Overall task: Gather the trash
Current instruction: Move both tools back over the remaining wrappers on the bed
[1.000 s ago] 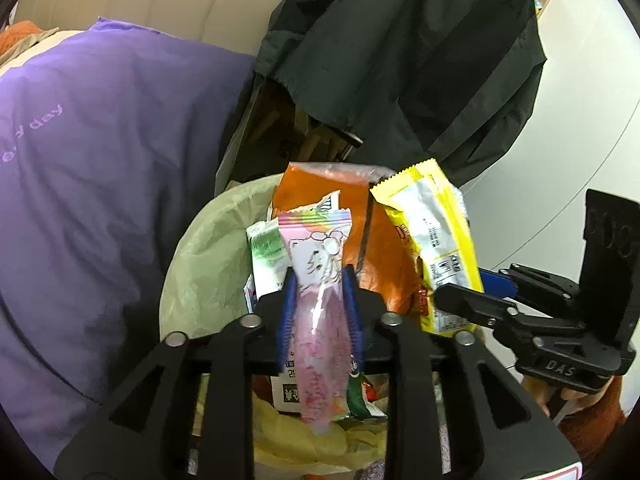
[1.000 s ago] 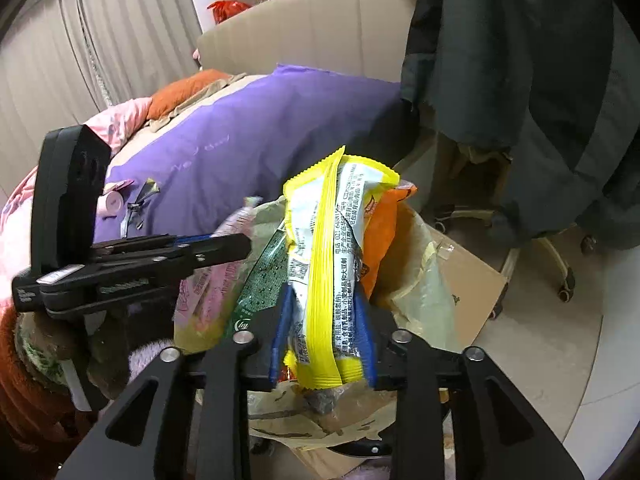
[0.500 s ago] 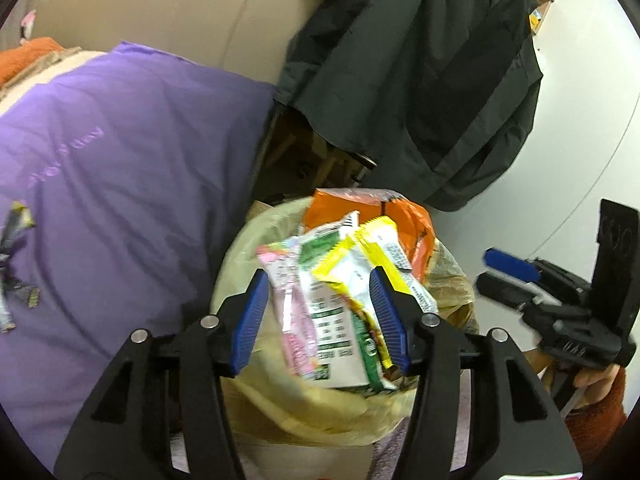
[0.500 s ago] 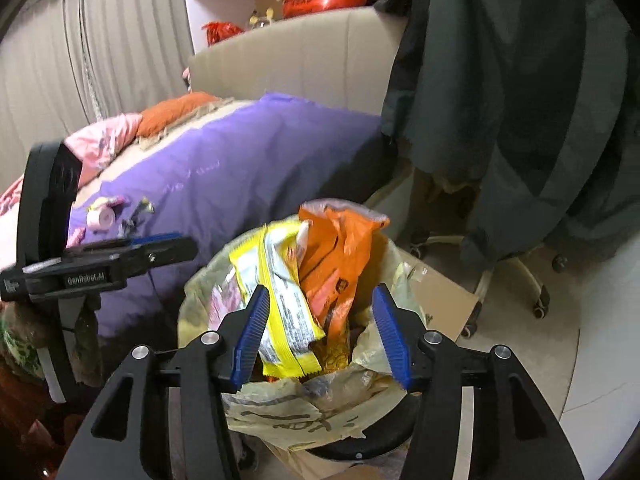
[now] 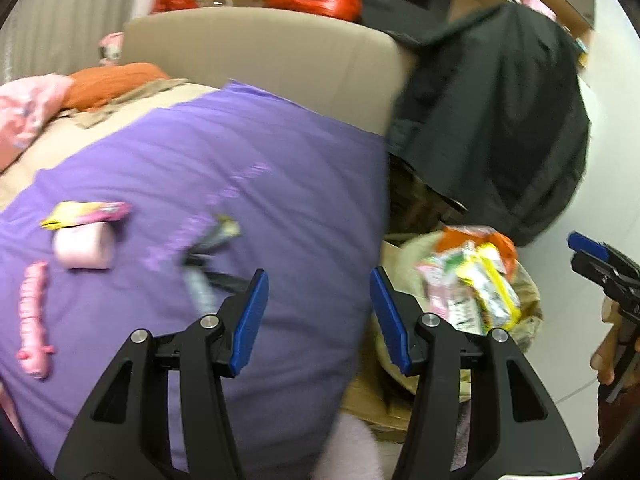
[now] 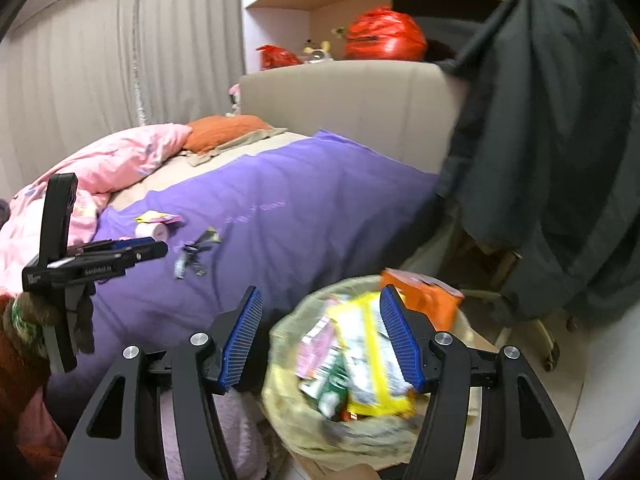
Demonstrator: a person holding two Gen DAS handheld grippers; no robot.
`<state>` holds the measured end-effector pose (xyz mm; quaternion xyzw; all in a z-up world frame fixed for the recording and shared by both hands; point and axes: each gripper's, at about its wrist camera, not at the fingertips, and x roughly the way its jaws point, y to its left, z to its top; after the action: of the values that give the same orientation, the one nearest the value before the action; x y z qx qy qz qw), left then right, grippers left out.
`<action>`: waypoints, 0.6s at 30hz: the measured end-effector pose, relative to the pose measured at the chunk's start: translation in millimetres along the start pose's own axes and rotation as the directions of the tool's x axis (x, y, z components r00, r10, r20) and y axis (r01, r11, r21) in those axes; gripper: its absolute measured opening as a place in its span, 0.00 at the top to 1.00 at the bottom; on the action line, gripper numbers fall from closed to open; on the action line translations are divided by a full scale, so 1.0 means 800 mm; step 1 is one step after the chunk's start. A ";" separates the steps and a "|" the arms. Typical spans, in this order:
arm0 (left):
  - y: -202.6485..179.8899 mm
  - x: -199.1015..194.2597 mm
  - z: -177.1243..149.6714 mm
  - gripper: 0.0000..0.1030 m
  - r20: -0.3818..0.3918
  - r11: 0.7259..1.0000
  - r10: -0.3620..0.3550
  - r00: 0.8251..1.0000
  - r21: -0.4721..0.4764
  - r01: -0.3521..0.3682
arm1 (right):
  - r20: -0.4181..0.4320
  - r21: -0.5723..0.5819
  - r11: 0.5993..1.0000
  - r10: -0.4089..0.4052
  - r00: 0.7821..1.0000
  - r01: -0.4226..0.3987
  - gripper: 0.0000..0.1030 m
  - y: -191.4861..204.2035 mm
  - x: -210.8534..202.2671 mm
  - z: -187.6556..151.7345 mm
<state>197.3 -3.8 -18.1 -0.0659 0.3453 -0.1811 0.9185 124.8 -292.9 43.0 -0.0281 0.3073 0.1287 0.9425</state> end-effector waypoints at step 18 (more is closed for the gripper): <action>0.307 -0.083 0.005 0.40 0.081 0.895 0.204 0.976 -0.420 -0.152 | -0.073 -0.149 0.977 0.144 0.987 -0.154 0.44 0.156 0.152 0.027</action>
<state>224.1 248.8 -34.7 -0.2366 0.3228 -0.0152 0.9163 199.0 -142.2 -7.5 -0.0820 0.3266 0.2214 0.9152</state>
